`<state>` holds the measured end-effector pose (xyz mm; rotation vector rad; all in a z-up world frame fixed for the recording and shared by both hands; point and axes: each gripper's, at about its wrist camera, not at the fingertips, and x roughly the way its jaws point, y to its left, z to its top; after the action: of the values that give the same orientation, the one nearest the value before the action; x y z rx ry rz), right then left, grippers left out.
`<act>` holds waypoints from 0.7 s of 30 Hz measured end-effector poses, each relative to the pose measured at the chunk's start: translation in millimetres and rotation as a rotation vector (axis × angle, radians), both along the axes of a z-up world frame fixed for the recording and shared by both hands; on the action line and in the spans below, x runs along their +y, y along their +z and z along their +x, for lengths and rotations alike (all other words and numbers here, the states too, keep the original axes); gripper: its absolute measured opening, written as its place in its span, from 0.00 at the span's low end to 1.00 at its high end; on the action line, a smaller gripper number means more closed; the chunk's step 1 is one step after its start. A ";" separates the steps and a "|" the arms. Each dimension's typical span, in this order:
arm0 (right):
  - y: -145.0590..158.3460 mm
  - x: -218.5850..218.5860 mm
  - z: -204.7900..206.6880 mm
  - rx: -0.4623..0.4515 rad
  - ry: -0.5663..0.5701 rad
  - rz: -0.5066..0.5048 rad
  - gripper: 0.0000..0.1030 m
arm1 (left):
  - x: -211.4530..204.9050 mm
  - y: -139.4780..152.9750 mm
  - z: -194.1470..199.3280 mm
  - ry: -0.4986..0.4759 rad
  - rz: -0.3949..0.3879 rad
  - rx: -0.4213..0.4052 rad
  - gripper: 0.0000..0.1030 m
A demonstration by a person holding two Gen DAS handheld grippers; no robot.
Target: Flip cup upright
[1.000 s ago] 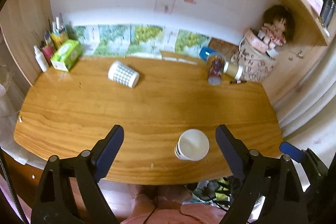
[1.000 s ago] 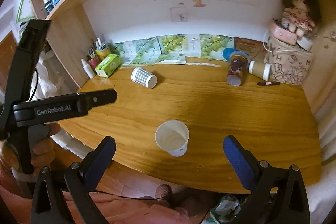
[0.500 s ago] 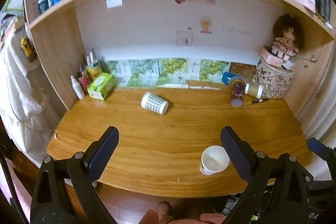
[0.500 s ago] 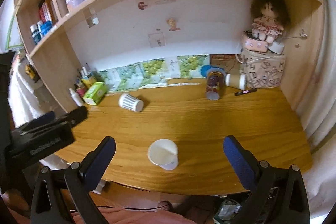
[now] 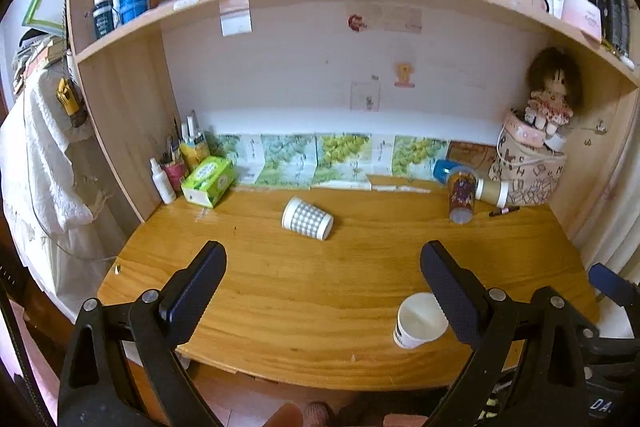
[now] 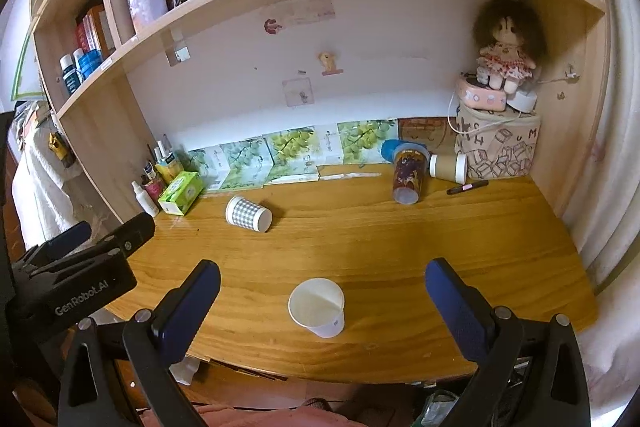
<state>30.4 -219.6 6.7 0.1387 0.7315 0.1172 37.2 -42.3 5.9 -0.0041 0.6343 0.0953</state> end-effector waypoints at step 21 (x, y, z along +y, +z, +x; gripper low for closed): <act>-4.4 5.1 12.9 0.024 0.008 0.007 1.00 | 0.5 2.0 11.0 -0.022 -0.005 -0.031 0.96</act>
<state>43.2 -214.5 2.3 0.1439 0.7552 0.1256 48.3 -41.8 7.9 -0.0033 0.6035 0.0720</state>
